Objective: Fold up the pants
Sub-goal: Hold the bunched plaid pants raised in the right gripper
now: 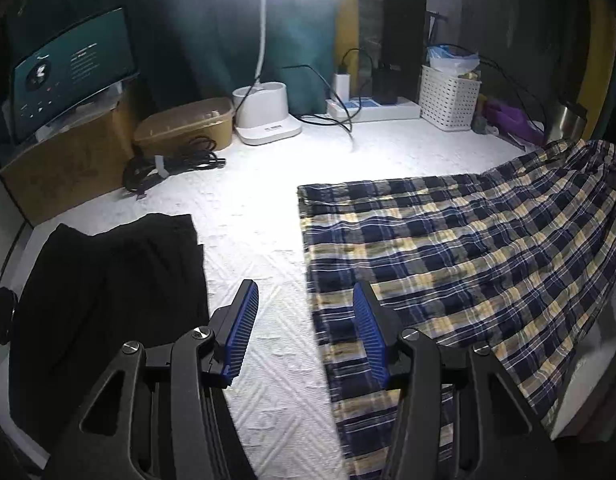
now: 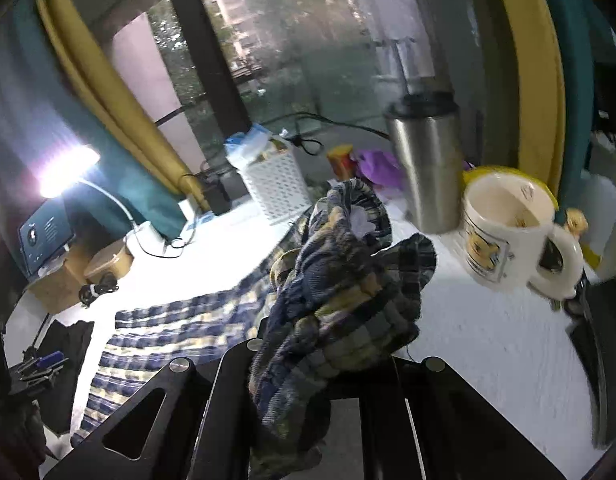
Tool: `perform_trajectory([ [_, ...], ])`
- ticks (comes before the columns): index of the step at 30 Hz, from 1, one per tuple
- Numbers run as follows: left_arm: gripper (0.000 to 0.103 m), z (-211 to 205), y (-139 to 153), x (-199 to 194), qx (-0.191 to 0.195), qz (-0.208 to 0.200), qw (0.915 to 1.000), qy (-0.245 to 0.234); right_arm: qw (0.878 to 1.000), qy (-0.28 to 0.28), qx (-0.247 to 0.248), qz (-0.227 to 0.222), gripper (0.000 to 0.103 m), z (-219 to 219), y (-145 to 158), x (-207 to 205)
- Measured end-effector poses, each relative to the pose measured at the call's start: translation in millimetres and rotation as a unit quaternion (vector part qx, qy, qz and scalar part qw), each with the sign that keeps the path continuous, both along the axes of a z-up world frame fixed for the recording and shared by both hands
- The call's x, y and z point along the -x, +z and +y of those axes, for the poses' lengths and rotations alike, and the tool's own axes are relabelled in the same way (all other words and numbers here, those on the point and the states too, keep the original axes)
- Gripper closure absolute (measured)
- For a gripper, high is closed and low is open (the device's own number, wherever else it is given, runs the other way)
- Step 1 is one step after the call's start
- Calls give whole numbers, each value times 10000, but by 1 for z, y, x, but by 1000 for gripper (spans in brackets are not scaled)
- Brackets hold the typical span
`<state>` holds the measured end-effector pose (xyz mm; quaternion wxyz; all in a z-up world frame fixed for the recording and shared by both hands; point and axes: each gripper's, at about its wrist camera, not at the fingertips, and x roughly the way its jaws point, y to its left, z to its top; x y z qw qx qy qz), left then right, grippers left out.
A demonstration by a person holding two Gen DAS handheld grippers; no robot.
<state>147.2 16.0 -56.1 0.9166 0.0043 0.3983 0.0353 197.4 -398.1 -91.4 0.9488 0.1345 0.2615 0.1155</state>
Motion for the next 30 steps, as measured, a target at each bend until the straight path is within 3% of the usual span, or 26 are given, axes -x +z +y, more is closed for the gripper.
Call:
perform_trajectory([
  [14, 54, 40, -1, 15, 337, -239, 9991, 102, 9960, 565, 574, -384, 94, 80, 48, 4],
  [17, 54, 50, 1, 18, 574, -263, 9980, 81, 9949, 650, 663, -400, 94, 96, 53, 5],
  [27, 54, 70, 12, 26, 680, -546, 9962, -58, 9886, 1079, 972, -388, 94, 164, 59, 7],
  [30, 54, 80, 14, 31, 893, -541, 9945, -70, 9851, 1309, 1069, -325, 94, 187, 54, 7],
])
